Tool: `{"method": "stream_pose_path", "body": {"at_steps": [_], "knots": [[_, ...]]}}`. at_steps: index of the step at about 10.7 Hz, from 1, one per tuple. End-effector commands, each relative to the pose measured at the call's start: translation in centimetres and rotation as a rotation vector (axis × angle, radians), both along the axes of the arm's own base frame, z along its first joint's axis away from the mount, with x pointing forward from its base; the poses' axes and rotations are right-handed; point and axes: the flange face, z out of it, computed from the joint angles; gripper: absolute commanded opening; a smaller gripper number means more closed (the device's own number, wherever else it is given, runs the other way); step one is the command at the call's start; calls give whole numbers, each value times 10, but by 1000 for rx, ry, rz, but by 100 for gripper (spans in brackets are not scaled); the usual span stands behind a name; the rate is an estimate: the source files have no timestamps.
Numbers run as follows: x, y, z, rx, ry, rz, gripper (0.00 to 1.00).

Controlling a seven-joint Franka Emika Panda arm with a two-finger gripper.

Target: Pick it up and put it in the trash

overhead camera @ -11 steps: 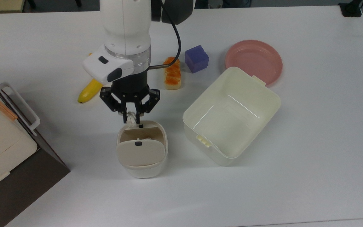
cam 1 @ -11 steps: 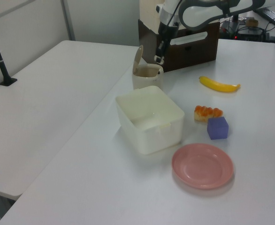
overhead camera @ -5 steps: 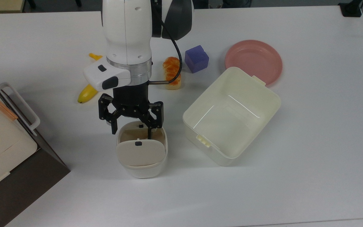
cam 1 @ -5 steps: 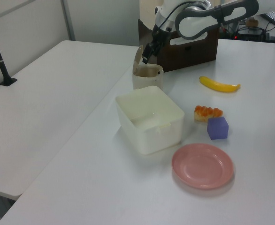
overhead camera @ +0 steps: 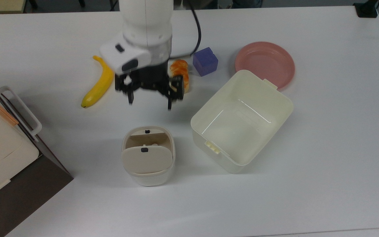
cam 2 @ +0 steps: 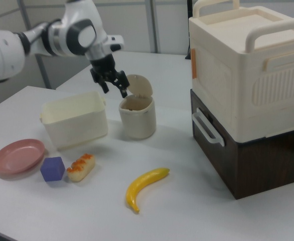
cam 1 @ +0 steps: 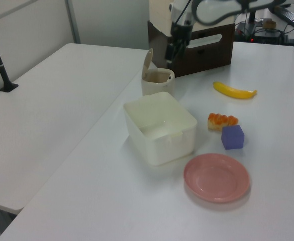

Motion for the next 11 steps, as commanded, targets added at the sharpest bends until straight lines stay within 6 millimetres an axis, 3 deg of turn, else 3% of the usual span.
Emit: {"method": "stream_pose_path", "body": {"at_steps": [1,3,4,6,11], "knots": [[-65,1,51,16,118,-2,100],[-98,3,68,11,162,75,100],[-101,5,69,13,167,84,100],[-103,-13,75,19,159,85,100],[-100,-13,73,77,178,88,100]]}}
